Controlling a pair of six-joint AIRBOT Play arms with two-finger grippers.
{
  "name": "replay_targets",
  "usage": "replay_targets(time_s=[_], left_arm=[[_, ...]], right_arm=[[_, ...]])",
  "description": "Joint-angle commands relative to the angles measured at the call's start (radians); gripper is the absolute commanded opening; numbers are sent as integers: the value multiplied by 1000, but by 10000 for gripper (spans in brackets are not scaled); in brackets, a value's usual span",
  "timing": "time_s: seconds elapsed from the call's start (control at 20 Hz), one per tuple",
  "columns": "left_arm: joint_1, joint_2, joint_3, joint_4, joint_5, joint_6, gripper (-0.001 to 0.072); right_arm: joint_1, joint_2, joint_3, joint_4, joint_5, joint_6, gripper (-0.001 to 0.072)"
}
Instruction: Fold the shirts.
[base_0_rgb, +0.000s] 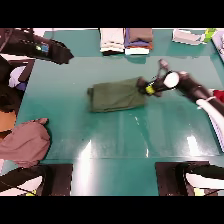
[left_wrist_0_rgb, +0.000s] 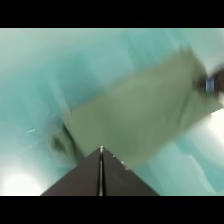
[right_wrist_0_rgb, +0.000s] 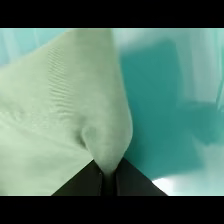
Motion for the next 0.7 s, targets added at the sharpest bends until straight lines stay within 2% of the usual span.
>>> replay_targets(time_s=[0.0, 0.2, 0.3, 0.5, 0.65], left_arm=[[-96, 0, 0, 2, 11, 5, 25], [-143, 0, 0, 2, 19, 5, 25], [-150, 0, 0, -1, 19, 3, 25], [-150, 0, 0, -6, 23, -16, 25], [-150, 0, 0, -6, 23, -33, 24]], right_arm=[[-198, 117, 85, -97, 127, -99, 20], [-509, 153, 251, -111, 280, -247, 20], [-671, 153, 304, -109, 304, -302, 20], [-920, 147, 320, -100, 296, -339, 20], [-1028, 108, 320, -100, 299, -364, 20]])
